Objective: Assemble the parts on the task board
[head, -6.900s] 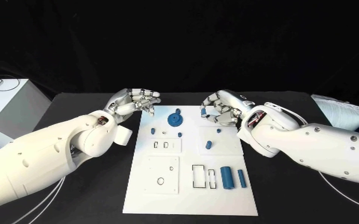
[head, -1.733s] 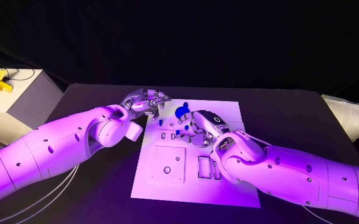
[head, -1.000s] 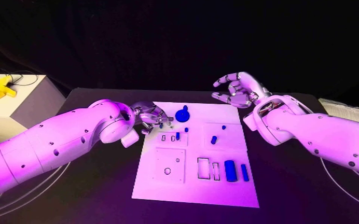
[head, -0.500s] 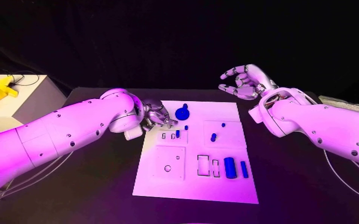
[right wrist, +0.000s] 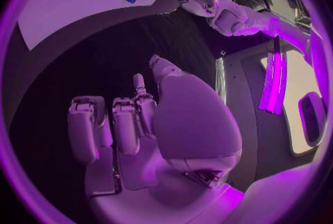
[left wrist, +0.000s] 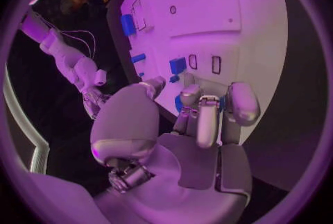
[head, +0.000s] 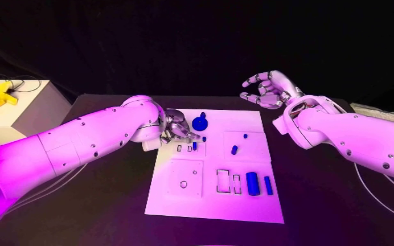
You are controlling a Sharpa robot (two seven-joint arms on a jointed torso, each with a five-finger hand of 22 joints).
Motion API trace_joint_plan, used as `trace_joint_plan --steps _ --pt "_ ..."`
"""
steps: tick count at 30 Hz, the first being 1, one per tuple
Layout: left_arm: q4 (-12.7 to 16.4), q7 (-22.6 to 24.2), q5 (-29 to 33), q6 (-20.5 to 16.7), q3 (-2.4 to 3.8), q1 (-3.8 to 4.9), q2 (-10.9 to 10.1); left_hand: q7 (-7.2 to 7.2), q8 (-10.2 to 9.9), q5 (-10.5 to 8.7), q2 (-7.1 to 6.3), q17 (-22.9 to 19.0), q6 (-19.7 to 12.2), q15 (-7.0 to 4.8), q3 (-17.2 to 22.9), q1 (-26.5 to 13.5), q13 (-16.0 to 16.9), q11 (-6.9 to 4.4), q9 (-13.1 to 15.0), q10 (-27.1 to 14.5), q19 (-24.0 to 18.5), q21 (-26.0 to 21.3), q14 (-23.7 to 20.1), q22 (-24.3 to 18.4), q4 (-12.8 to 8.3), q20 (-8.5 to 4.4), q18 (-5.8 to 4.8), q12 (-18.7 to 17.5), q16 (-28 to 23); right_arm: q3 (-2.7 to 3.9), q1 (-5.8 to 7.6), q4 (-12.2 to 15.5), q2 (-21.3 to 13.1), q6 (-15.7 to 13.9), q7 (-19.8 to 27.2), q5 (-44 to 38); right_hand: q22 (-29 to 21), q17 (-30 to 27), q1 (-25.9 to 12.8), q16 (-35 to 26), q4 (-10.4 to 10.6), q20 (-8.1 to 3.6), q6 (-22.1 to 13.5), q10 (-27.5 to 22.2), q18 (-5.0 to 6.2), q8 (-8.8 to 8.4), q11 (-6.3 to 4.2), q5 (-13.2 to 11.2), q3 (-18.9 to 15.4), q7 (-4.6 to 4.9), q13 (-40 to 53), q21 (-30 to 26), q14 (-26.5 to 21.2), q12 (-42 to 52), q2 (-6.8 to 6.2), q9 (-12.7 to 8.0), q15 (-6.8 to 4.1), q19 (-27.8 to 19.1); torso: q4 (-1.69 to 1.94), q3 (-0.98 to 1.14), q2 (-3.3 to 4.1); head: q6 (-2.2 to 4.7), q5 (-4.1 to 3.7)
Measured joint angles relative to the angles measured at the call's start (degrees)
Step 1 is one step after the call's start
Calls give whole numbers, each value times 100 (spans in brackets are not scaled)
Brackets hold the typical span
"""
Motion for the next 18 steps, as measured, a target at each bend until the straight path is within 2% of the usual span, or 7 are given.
trace_joint_plan --steps 5,14,18 --pt "-124 -16 -83 71 -66 23 110 0 10 0 0 0 2 0 0 0 -22 -20 11 -21 0 0 0 0 0 0 0 -33 0 -1 0 -9 13 14 -31 -5 0 0 0 0 4 0 0 0 0 0 0 0 4 0 0 0 0 0 0 0 0 0 2 -2 17 0 17" --pt "-218 -17 -143 171 -115 47 248 -1 41 0 0 0 2 0 0 0 -22 -20 17 -21 0 0 0 0 0 0 1 -34 0 -1 1 -19 39 43 -67 -14 -1 0 0 0 4 0 0 0 0 0 0 0 4 0 -1 0 0 0 0 0 0 0 7 -9 49 7 -7" --pt "-231 -13 -150 205 -114 50 262 -3 44 0 0 -1 4 0 0 0 -22 -20 34 -21 0 0 0 -1 0 1 1 -34 0 -1 1 -23 48 53 -77 -16 -1 -1 0 0 4 0 0 0 0 0 0 0 4 0 -1 0 0 0 0 0 0 0 15 -13 60 4 -14"
